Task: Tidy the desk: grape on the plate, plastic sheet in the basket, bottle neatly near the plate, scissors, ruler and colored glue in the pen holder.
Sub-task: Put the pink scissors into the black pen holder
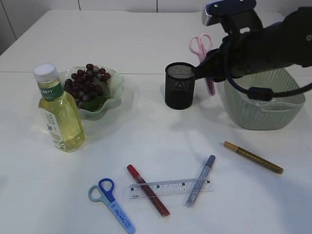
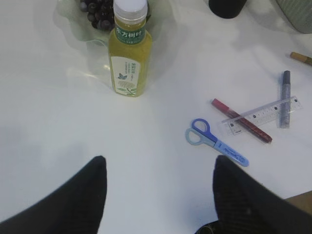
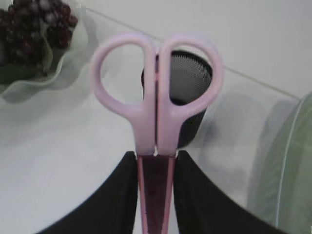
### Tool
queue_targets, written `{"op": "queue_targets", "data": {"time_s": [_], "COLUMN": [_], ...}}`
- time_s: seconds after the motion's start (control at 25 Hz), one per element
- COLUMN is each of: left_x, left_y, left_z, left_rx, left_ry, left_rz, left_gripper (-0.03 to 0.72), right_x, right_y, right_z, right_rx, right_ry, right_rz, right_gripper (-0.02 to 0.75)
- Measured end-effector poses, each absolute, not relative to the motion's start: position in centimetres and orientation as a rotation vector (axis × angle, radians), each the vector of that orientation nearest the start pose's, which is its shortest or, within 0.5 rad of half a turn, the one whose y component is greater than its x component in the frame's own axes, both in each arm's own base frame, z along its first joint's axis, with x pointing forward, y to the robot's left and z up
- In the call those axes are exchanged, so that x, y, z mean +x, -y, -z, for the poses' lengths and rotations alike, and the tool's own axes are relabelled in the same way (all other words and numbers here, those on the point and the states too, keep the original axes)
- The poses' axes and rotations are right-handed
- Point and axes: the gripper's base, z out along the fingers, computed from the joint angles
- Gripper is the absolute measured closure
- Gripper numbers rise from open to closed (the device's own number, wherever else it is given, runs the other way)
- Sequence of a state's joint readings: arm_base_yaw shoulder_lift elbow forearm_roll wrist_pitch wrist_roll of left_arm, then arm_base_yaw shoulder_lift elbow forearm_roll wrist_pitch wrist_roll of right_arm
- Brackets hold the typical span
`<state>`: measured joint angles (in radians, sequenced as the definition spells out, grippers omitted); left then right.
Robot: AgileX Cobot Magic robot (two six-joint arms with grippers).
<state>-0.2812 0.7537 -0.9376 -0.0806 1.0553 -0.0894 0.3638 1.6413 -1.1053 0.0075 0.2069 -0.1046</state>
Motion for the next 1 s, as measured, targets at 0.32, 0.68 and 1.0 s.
{"op": "queue_targets", "data": {"time_s": [0.32,0.68,1.0], "left_x": [11.4,11.4,11.4], "left_y": [4.0,3.9,3.9], "left_z": [-36.9,-36.9,-36.9], "left_rx": [0.214,0.214,0.215], "left_ry": [-2.357,-2.357,-2.355], "left_rz": [0.282,0.280,0.276], "left_gripper": [0.190,0.190,0.190], "right_x": [37.7,42.7,45.6], "right_y": [-14.3,-16.2,-15.6], "right_z": [-26.1,-24.1,-22.4], "right_rx": [-0.459,-0.448,-0.416], "right_ry": [-1.958,-1.904,-1.911], "right_rz": [-0.170,-0.174,-0.152], "right_gripper": [0.530,0.530,0.530]}}
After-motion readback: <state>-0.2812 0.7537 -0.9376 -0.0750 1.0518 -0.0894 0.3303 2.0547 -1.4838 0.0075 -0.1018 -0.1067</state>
